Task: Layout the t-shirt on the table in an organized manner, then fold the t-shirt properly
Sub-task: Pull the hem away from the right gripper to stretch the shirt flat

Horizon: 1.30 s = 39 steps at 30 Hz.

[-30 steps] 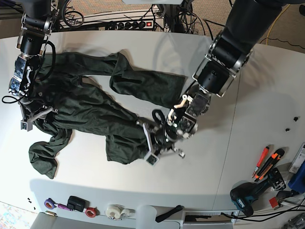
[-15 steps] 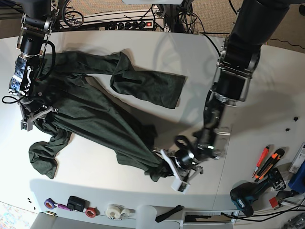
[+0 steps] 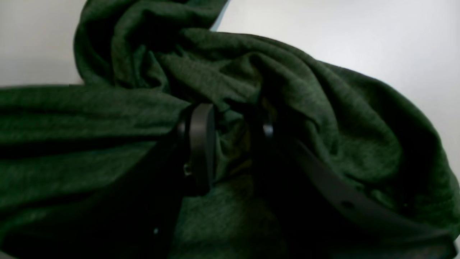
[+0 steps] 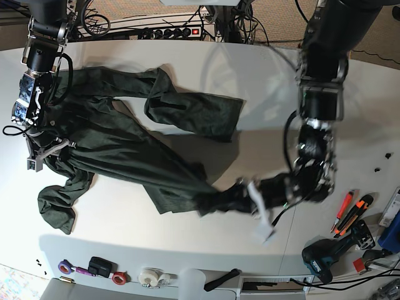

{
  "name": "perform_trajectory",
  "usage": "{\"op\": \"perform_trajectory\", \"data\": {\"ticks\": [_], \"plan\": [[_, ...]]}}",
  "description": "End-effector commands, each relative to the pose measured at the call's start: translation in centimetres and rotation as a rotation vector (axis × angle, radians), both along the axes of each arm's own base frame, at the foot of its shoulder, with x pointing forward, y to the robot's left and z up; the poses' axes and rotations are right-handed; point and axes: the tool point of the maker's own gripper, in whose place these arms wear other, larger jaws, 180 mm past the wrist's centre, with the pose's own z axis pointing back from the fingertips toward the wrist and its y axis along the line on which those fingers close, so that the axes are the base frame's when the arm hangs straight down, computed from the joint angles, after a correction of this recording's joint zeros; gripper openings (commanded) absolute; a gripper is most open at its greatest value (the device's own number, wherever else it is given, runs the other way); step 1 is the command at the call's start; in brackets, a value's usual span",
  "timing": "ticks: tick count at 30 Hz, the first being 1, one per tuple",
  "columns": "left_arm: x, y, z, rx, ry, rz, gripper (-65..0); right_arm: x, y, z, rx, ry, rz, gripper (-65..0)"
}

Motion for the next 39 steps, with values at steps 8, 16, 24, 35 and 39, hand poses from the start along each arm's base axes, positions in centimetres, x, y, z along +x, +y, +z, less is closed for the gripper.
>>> {"op": "perform_trajectory", "data": {"ticks": [8,16,24,35,39], "plan": [[-5.4,3.2,-0.3,0.081,-0.118,-0.022,-65.0,-0.4,-1.4,0.2,-0.038,0.037,-0.021,-47.4],[-8.4,4.7,-3.6,0.165,-0.096,0.067,-65.0,-0.5,-1.4,0.1,-0.038,0.04,-0.021,-47.4],[-5.6,11.9,-6.2,0.328,-0.038,0.39,-65.0,-0.5,-1.4,0.1,-0.038,0.04,-0.021,-47.4],[-5.4,13.7,-6.8,0.39,-0.034,0.428,-34.1,-0.3,-1.4,0.3,-0.039,0.029,-0.021,-47.4],[-5.2,13.7,-6.5,0.376,-0.048,0.438,-34.1,0.9,-2.2,2.6,-0.055,-0.086,-0.037,-47.4]]}}
